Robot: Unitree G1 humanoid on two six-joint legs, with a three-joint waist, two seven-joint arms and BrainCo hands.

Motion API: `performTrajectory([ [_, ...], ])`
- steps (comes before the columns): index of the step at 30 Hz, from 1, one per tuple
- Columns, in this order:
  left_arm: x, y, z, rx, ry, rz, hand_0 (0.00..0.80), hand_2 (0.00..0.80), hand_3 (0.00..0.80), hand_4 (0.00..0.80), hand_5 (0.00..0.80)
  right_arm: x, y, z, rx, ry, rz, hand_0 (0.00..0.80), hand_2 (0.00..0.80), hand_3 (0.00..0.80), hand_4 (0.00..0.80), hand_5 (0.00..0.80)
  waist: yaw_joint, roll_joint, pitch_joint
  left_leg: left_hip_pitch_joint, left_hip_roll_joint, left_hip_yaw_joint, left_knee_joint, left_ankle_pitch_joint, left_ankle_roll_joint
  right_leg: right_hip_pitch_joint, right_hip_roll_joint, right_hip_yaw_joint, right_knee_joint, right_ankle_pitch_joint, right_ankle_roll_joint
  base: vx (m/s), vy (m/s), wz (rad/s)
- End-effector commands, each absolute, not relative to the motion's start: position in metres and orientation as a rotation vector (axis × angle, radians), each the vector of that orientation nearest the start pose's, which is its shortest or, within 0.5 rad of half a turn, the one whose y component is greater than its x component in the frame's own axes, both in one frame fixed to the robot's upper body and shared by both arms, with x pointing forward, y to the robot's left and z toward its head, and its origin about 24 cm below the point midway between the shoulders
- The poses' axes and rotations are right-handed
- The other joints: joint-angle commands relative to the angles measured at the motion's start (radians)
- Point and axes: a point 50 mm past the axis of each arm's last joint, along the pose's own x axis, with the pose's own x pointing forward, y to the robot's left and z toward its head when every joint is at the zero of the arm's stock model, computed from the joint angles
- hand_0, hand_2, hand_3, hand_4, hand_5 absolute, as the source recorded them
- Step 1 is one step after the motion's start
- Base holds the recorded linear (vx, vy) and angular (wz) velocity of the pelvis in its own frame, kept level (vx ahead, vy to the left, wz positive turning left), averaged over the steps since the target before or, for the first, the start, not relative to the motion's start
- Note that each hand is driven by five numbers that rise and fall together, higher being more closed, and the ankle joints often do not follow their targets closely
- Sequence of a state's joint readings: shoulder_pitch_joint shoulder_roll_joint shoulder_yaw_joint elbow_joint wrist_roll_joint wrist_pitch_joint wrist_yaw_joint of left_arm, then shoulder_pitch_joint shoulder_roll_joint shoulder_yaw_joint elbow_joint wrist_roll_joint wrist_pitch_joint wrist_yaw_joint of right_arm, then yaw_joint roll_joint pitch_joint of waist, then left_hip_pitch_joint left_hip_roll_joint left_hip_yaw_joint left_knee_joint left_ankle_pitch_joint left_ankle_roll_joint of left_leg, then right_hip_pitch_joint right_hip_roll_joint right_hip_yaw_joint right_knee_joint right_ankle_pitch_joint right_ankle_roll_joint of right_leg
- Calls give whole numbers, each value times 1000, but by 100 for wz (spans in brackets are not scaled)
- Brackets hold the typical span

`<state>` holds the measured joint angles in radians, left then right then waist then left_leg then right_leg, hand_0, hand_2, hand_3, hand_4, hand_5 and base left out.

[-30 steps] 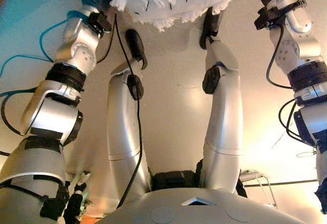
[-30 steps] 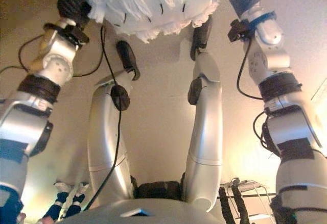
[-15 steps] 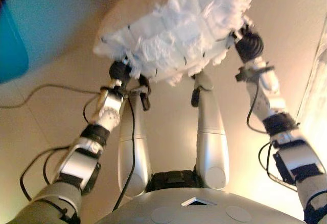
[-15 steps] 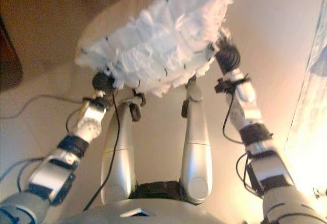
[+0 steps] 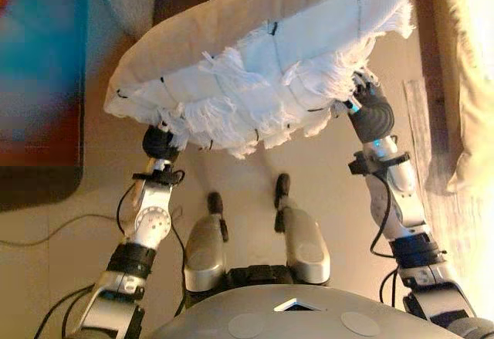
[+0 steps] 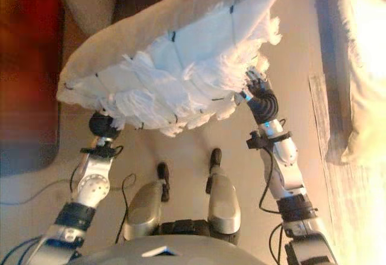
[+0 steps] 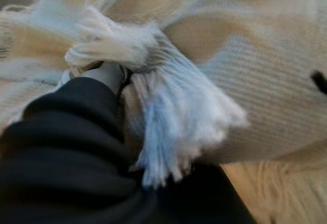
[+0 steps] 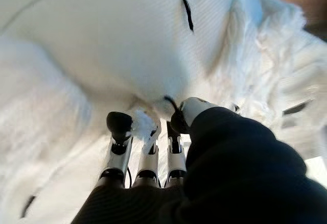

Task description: Pick up the cushion and take it to the sofa

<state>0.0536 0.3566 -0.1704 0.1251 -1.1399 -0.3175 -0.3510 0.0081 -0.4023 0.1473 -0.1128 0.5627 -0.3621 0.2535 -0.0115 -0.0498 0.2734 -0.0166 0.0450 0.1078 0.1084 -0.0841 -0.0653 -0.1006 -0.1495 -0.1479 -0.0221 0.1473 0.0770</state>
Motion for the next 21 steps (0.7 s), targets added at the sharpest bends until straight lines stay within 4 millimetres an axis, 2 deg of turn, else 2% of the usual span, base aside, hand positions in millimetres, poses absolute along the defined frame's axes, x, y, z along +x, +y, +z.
performTrajectory([
  [1,232,158,89,-657,-397,-484,800,800,800,800,800,224,-156,130,107,-561,525,800,800,800,800,800,-6,23,-159,38,-42,-34,-117,61,75,112,68,33,46,-138,0,143,-88,10],
  [6,225,162,97,-711,-425,-460,800,800,800,800,800,216,-158,136,62,-586,545,800,800,800,800,800,3,11,-195,115,-39,-44,-179,63,74,188,83,8,2,-147,-8,68,-106,19],
  [12,231,154,109,-726,-456,-477,800,800,800,800,800,224,-156,148,29,-592,573,800,800,800,800,800,1,-8,-212,138,-16,-38,-165,57,57,223,112,24,-25,-148,-31,-4,-154,1],
  [14,231,157,111,-725,-480,-461,800,800,800,800,800,224,-157,150,44,-593,595,800,800,800,800,800,0,-21,-203,113,1,-18,-69,40,43,217,112,35,-21,-144,-43,-46,-183,-4],
  [16,228,161,113,-710,-508,-449,800,800,800,800,800,222,-158,150,56,-606,618,800,800,800,800,800,2,-42,-179,31,36,-3,119,81,30,207,114,49,-12,-136,-65,-90,-235,-6],
  [17,228,162,113,-712,-515,-438,800,800,800,800,800,221,-157,150,60,-612,626,800,800,800,800,800,5,-54,-160,-30,55,-2,235,110,34,204,117,59,-5,-131,-80,-87,-245,-9],
  [18,228,163,113,-719,-517,-433,800,800,800,800,800,221,-157,149,60,-615,629,800,800,800,800,800,6,-60,-144,-76,64,1,316,115,42,202,121,66,5,-132,-91,-52,-223,-13],
  [19,229,164,112,-720,-516,-430,800,800,800,800,800,221,-156,148,55,-615,629,800,800,800,800,800,8,-61,-134,-109,67,3,373,110,49,201,127,70,17,-137,-98,1,-144,-28],
  [21,230,164,112,-726,-515,-430,800,800,800,800,800,223,-153,148,50,-618,631,800,800,800,800,800,21,-51,-114,-149,33,-7,375,111,54,209,140,70,43,-160,-98,55,-46,-18],
])
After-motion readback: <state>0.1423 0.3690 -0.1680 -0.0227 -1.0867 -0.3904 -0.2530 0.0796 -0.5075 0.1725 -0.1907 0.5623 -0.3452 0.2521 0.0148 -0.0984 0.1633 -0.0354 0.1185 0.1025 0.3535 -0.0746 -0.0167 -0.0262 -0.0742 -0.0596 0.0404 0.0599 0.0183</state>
